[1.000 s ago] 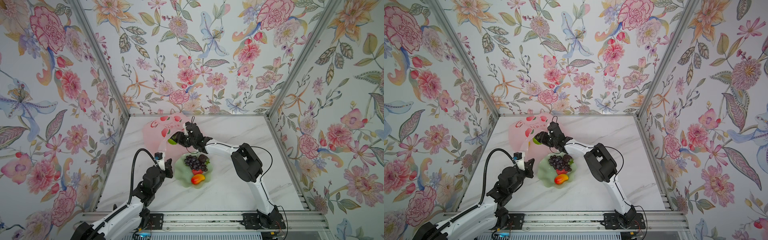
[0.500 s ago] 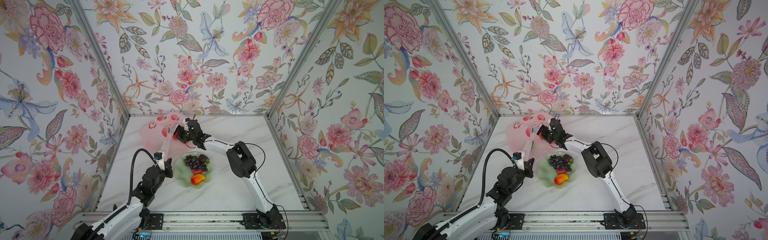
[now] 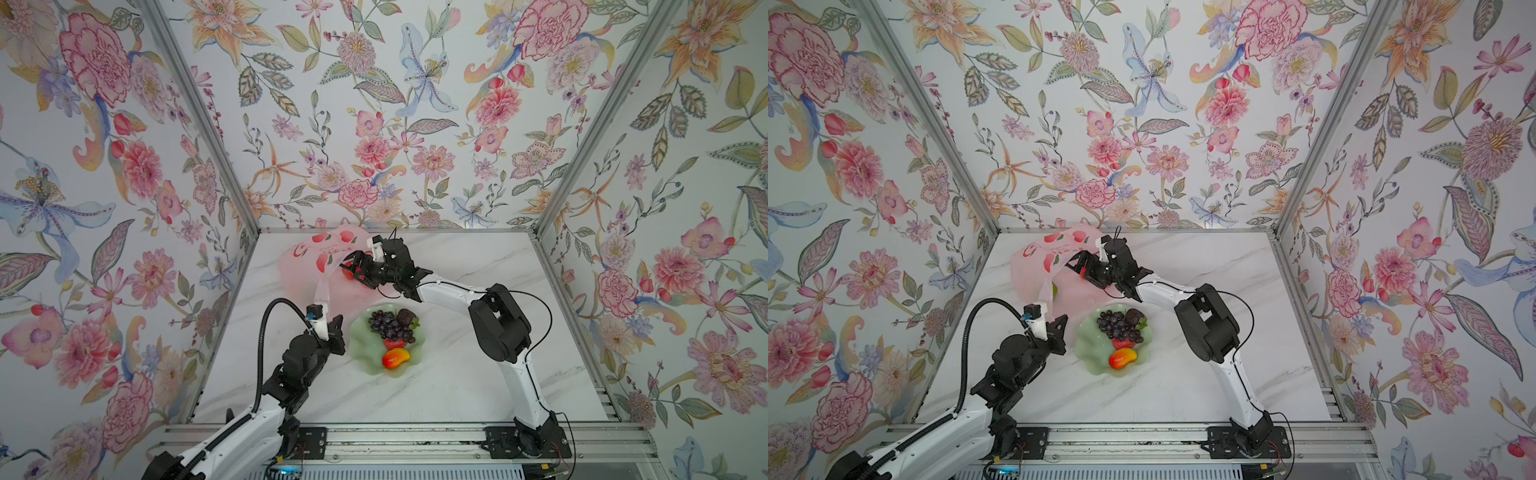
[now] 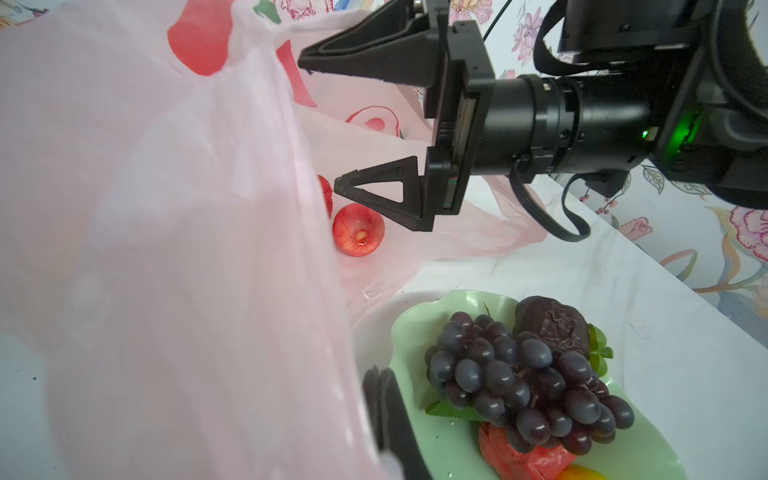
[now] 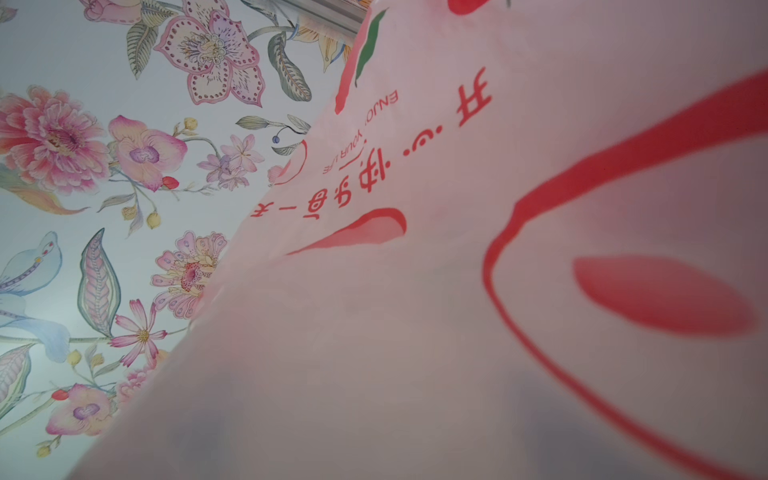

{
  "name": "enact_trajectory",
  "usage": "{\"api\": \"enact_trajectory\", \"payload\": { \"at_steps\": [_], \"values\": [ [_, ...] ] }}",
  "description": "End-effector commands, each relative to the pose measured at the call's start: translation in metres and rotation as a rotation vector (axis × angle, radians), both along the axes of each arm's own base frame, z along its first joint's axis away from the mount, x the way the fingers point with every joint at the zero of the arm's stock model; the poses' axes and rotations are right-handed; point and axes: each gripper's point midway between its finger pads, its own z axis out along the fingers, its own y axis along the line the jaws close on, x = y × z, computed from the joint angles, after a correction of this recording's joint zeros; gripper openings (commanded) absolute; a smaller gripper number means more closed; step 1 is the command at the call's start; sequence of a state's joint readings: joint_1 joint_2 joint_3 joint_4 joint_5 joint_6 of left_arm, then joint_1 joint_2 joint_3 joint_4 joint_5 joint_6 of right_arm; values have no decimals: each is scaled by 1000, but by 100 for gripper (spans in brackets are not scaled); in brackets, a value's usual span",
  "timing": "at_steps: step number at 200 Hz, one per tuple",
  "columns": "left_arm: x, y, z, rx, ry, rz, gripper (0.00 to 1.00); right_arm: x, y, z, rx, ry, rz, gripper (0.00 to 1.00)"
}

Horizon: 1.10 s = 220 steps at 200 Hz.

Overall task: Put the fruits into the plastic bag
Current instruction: 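Open the right gripper inside the bag and withdraw it, then move the right gripper down over the purple grapes on the plate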

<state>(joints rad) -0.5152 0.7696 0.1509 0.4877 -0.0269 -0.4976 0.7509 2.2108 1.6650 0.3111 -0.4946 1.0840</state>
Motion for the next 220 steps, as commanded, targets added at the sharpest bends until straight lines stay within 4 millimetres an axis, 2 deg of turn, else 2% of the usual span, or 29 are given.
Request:
{"api": "enact_trajectory", "payload": {
  "at_steps": [1, 24, 58, 106, 136, 164, 220],
  "values": [
    [-1, 5, -2, -12, 1, 18, 0, -27, 1, 14, 11, -29, 78, 99],
    [-1, 6, -2, -15, 0, 21, 0, -46, -2, 21, -13, -60, 124, 99],
    [0, 6, -2, -14, 3, 24, 0, -76, -10, 19, -104, -107, 191, 99],
    [0, 7, -1, -16, 1, 25, 0, -109, -35, 23, -262, -232, 241, 99],
    [1, 7, -3, -15, 8, 24, 0, -124, -54, 29, -381, -350, 268, 99],
    [1, 7, -3, -13, 11, 24, 0, -130, -74, 35, -500, -465, 264, 99],
    [1, 6, -3, -17, 12, 24, 0, -144, -111, 78, -564, -713, 200, 99]
  ]
}}
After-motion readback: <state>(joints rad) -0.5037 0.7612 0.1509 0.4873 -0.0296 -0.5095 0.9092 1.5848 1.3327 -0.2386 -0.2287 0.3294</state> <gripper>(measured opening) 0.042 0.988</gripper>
